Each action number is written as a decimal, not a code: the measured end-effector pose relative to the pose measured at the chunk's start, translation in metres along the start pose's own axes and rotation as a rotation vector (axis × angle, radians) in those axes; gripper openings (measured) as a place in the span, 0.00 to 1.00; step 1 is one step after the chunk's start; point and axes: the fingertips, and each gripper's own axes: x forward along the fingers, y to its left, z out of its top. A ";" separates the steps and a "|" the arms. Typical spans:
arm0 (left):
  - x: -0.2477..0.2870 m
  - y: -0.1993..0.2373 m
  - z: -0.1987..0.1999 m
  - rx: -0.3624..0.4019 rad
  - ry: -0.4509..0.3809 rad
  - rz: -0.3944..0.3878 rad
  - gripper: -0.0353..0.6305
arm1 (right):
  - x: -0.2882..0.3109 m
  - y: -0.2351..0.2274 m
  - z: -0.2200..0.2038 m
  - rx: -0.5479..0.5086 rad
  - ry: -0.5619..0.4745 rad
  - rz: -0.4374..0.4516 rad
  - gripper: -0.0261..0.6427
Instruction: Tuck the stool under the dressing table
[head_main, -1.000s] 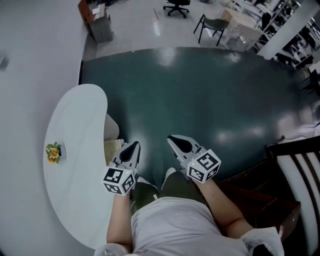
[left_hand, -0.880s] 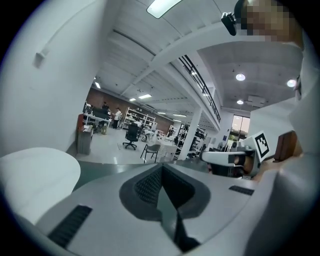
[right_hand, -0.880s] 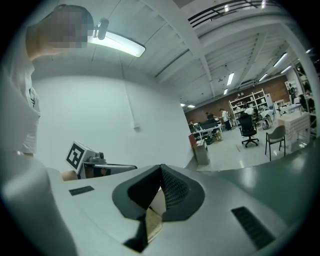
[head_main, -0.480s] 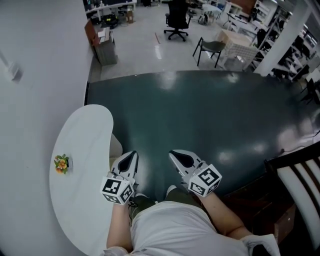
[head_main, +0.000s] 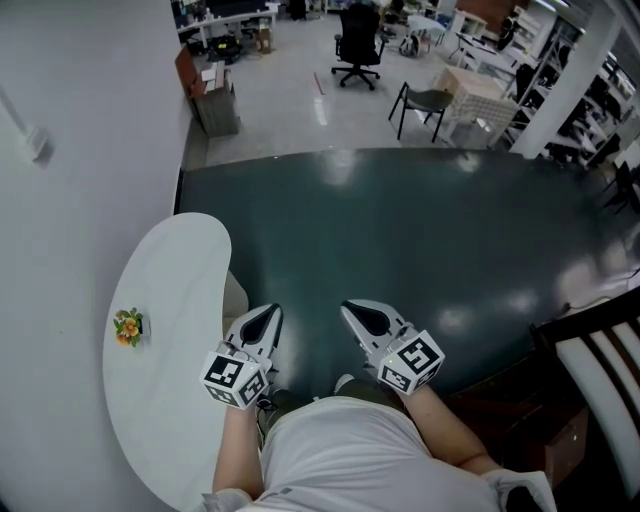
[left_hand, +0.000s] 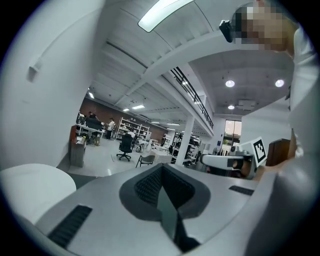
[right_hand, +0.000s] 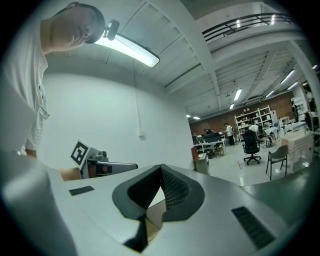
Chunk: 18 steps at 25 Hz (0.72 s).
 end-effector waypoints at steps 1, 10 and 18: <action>0.000 -0.002 0.000 0.000 0.001 -0.011 0.05 | 0.000 0.000 0.001 -0.003 -0.004 0.000 0.05; 0.000 -0.010 -0.005 0.062 0.047 -0.027 0.05 | -0.001 0.000 0.005 -0.019 -0.012 -0.006 0.05; -0.003 0.000 0.007 0.010 0.006 -0.034 0.05 | 0.003 0.002 0.004 0.003 -0.006 -0.009 0.05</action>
